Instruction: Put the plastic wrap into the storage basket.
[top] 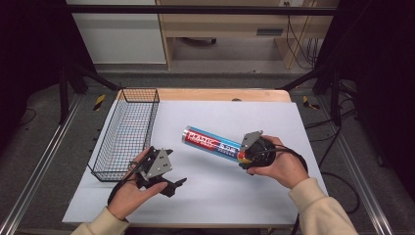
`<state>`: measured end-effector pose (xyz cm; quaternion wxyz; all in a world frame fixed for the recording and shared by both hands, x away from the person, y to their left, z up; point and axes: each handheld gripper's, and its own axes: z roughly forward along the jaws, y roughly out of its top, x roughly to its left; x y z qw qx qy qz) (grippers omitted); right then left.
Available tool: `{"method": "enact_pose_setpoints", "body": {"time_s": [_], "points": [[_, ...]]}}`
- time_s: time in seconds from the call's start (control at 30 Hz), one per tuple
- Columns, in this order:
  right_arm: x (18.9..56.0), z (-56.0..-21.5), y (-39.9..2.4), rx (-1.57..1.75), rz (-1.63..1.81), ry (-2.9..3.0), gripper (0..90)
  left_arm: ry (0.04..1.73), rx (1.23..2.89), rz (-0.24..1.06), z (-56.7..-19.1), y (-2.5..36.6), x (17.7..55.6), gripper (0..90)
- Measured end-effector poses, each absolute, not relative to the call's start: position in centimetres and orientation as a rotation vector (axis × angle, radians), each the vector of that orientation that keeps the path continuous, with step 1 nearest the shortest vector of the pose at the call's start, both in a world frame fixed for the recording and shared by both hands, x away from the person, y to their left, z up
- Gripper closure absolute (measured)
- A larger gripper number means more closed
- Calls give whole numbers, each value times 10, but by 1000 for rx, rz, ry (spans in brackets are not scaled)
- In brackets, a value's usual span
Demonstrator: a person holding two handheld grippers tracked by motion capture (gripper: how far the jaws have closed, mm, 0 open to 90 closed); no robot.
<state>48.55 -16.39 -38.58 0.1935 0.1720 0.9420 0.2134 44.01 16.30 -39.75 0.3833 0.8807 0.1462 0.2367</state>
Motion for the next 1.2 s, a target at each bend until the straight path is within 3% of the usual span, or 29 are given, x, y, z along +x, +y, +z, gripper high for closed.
{"method": "enact_pose_setpoints", "body": {"time_s": [0.43, 1.2], "points": [[475, -370, -169, 389, 580, 2645, 316, 243, 2322, 636, -363, 147, 454, 41], [471, -356, -149, 274, 545, 2641, 317, 78, 2401, 712, -346, 121, 469, 46]]}}
